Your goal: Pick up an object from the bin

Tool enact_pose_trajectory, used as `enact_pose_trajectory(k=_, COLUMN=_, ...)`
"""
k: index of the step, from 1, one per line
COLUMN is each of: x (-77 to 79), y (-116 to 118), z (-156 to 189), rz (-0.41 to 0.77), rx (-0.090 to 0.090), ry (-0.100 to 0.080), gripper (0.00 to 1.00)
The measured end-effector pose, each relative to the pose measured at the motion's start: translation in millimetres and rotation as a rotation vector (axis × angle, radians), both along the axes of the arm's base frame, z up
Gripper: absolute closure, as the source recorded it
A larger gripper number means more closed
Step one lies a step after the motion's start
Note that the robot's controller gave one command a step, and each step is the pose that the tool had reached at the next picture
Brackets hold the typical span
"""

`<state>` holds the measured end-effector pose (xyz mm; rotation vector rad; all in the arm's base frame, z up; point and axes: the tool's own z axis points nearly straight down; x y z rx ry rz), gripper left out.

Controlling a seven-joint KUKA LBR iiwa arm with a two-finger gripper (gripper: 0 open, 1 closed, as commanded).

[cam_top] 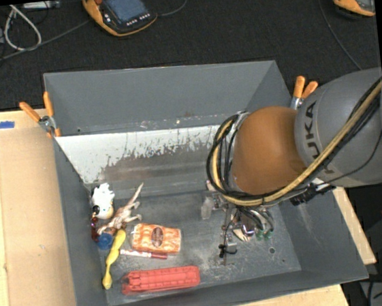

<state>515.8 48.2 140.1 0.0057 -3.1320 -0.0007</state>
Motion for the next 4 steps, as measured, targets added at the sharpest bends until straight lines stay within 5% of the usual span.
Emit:
enact_pose_trajectory(k=1, x=1.8, y=0, z=4, rz=-0.001, rx=0.0, ry=-0.007, gripper=0.0)
enact_pose_trajectory(k=3, x=-7.3, y=96, z=-78, rz=-0.059, rx=0.0, ry=-0.013, gripper=0.0)
enact_pose_trajectory(k=4, x=-38.0, y=97, z=-63, rz=-0.326, rx=-0.002, ry=-0.013, gripper=1.0)
